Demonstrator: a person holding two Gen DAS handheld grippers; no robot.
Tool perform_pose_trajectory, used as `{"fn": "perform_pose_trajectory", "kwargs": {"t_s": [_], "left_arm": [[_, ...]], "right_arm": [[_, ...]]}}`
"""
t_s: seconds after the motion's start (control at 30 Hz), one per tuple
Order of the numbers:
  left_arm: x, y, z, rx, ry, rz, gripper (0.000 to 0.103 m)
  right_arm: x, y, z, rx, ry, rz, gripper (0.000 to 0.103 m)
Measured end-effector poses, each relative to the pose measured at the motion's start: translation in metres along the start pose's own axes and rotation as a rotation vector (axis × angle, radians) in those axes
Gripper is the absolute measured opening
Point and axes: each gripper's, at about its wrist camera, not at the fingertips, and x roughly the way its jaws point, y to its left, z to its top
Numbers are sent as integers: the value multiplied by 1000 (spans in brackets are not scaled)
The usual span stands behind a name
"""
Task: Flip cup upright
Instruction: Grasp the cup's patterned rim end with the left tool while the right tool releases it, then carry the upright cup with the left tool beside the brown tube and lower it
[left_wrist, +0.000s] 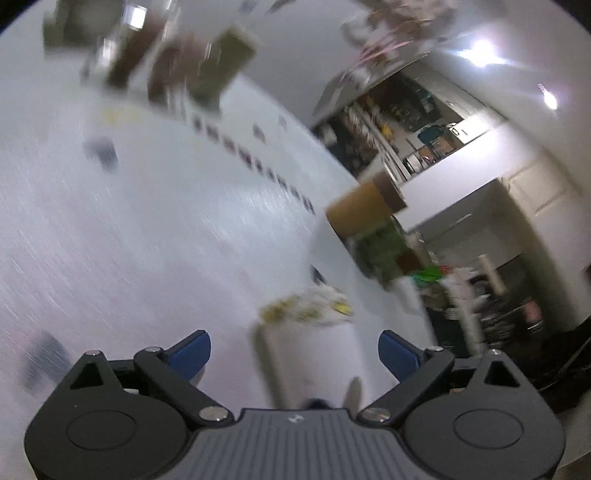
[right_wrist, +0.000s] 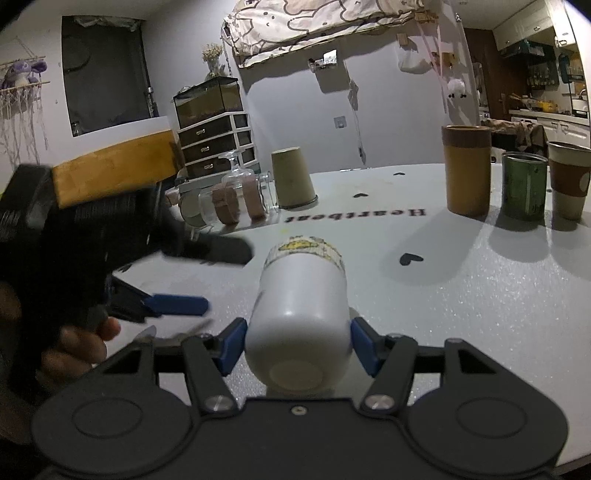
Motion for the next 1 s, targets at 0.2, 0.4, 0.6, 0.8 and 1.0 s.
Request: {"fn": "perform_pose_trajectory", "kwargs": {"t_s": [0.2,0.4,0.6,0.8,1.0], "left_arm": [[31,-13,-3,-25,56,-25,96],[44,-20,-5,-5,33,-67,97],[4,-54,-23,281,-110,-127,97],[-10,-95,-70,676,-225,107,88],[-9,-107,-91,816,-235,181,82]], "right_arm": [[-3,-2,-5,2,-19,13,63],[-7,-5,-10,6,-40,29,63],[-9,-2,-11,-33,-67,36,62],[-11,14,-20,-147,-110,-3,62],[-14,21,-28,-209,-140,-24,62]]}}
